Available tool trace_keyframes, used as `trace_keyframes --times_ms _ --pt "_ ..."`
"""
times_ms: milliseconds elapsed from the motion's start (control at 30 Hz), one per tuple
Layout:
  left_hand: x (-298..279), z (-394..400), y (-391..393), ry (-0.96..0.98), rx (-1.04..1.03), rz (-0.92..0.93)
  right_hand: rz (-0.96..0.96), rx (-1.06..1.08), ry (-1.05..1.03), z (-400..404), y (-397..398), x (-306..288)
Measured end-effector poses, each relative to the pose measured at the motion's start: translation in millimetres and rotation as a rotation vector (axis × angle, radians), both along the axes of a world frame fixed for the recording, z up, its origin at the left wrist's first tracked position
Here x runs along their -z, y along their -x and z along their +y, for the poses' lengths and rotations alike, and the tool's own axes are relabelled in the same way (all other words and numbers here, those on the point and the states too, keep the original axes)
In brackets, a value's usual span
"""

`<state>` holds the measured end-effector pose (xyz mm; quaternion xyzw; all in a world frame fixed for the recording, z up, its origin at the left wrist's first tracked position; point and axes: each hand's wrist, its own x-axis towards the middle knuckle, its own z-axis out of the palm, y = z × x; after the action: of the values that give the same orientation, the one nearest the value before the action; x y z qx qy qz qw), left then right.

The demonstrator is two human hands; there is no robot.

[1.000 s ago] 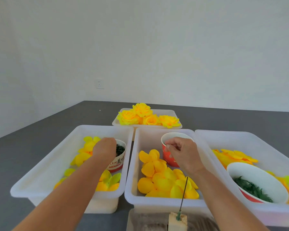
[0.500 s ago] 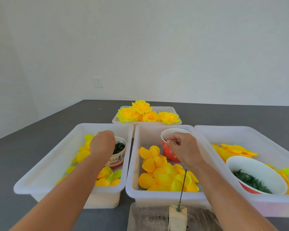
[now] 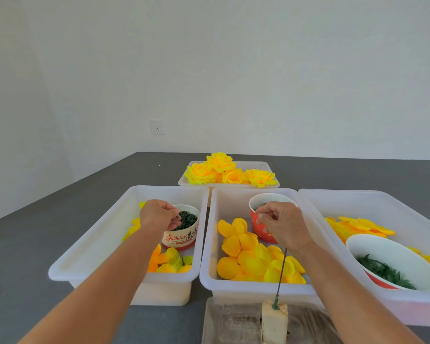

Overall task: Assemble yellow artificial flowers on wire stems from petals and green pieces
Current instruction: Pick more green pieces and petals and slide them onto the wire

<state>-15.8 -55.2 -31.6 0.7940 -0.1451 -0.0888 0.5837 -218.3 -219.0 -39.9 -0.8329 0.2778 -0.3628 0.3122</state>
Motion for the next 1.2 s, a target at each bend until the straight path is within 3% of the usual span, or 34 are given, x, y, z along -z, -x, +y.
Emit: trace_keyframes --times_ms 533,1033,1100,1200 --pt "1 -1 3 0.031 0.017 -0.097 0.059 -0.023 0.006 -3 -2 1" --pt "-21 13 36 0.448 0.281 0.238 0.008 -0.042 -0.037 0 1 2" --pt "-28 18 50 0.472 0.346 0.218 -0.056 -0.060 -0.117 2 5 -5" --pt "-45 29 77 0.445 0.433 0.022 -0.218 -0.121 -0.221 7 19 -32"
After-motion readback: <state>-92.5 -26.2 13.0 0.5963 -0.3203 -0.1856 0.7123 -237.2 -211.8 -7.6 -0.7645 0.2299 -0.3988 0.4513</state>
